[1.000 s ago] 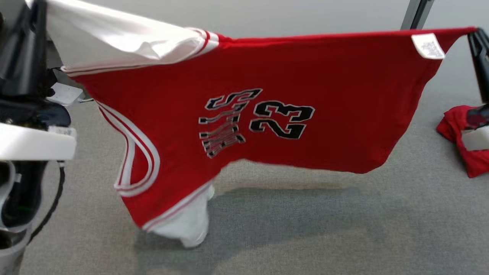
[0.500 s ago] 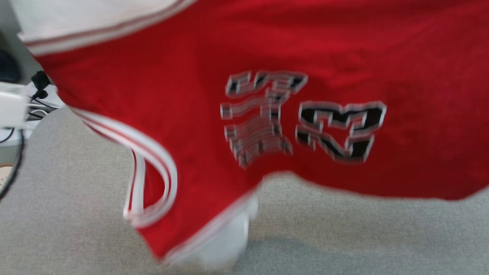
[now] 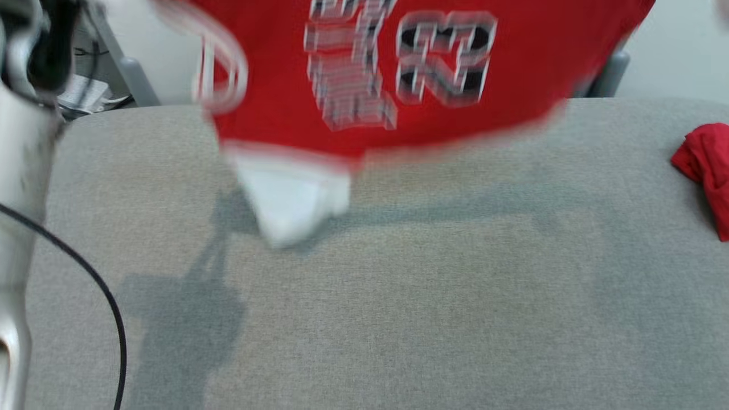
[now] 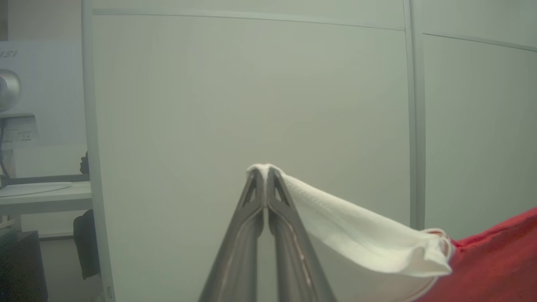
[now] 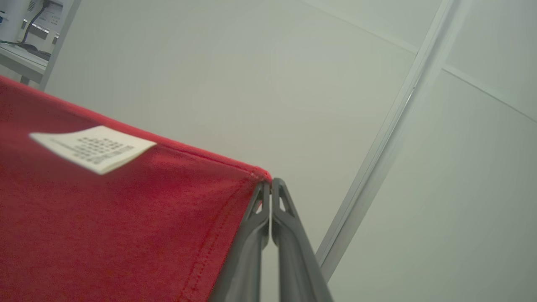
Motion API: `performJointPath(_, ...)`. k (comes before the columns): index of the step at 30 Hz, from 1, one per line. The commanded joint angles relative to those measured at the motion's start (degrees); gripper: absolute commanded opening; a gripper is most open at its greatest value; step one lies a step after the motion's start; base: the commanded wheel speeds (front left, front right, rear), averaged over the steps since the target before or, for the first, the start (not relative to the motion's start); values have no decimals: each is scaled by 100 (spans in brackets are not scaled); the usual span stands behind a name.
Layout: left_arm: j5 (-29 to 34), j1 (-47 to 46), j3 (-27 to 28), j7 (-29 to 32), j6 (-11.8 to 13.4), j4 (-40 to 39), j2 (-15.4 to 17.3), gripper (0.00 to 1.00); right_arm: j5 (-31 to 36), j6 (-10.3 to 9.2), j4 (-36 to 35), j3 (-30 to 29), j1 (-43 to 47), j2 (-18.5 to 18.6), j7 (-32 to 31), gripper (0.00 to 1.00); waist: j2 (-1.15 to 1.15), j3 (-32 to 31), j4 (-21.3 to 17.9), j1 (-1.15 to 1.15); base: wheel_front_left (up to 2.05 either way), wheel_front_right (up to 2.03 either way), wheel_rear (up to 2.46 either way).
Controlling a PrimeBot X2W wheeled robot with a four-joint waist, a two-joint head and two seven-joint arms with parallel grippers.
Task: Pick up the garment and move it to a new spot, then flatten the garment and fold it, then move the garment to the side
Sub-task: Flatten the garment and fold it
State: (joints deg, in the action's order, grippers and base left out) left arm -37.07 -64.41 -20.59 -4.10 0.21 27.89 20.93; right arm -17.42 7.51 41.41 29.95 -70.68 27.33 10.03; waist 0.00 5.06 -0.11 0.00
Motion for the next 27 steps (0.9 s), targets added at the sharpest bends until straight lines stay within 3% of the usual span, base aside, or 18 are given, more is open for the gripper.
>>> performJointPath(1, 55, -680, 214, -279, -138, 113, 177, 0, 248, -2, 151, -74, -500, 50, 231, 0, 0, 51, 72, 0, 0, 0, 0)
performJointPath(5, -9, -1252, 81, -687, -541, 924, -150, 0, 1038, -2, 868, 87, -1236, 9, 473, 0, 0, 357, 189, 0, 0, 0, 0)
performJointPath(9, -193, -818, -218, -725, -720, 1328, -297, 0, 1183, -2, 1034, 287, -905, -22, 494, 0, 0, 753, 243, 0, 0, 0, 0)
performJointPath(16, -579, 671, -660, -991, -766, 1884, -643, 0, 649, -2, 1468, 337, 733, -26, 496, 0, 0, 1354, 300, 0, 0, 0, 0)
performJointPath(20, -780, 1331, -902, -1064, -768, 1952, -699, 0, 373, -2, 1317, 88, 1487, -32, 496, 0, 0, 1458, 211, 0, 0, 0, 0)
performJointPath(27, -501, 2401, -829, -1087, -735, 1352, -354, 0, 306, -2, 509, -665, 2626, -42, 497, 0, 0, 1231, 21, 0, 0, 0, 0)
